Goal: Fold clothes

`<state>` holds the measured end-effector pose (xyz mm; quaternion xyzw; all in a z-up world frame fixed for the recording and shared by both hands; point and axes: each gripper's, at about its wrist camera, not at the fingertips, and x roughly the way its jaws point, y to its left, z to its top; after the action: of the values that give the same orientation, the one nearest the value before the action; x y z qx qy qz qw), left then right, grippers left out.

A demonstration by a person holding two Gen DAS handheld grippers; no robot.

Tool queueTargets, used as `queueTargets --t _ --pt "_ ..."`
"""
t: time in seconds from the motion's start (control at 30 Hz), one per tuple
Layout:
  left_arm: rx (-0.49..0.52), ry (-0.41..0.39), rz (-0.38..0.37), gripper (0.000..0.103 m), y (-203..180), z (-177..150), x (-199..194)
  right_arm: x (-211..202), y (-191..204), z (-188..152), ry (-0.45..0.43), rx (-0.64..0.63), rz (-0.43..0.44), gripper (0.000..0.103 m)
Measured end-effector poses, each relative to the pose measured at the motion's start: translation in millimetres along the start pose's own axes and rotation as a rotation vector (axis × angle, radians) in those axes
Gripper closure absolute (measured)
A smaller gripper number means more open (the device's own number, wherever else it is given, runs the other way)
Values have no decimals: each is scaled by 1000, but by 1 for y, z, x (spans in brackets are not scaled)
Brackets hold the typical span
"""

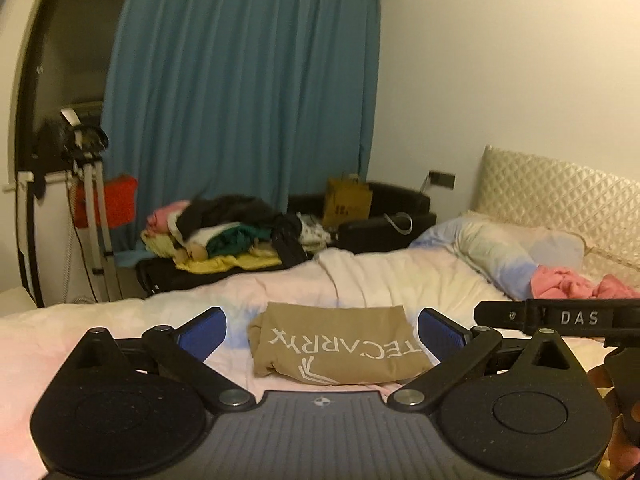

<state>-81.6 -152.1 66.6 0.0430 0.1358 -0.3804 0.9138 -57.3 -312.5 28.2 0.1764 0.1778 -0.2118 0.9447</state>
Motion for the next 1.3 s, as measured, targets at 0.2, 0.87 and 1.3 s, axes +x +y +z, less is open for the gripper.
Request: queueTargets --t 0.2,0.87,1.3 --pt "-8 -84 41 0 -2 -27 -45 -37 19 -39 -83 -81 5 17" --pt "-44 -15 128 0 35 -83 -43 -25 47 -95 -122 -132 -67 17" --pt "-56 -7 136 0 43 -82 -45 -19 49 -97 -79 -124 -68 17"
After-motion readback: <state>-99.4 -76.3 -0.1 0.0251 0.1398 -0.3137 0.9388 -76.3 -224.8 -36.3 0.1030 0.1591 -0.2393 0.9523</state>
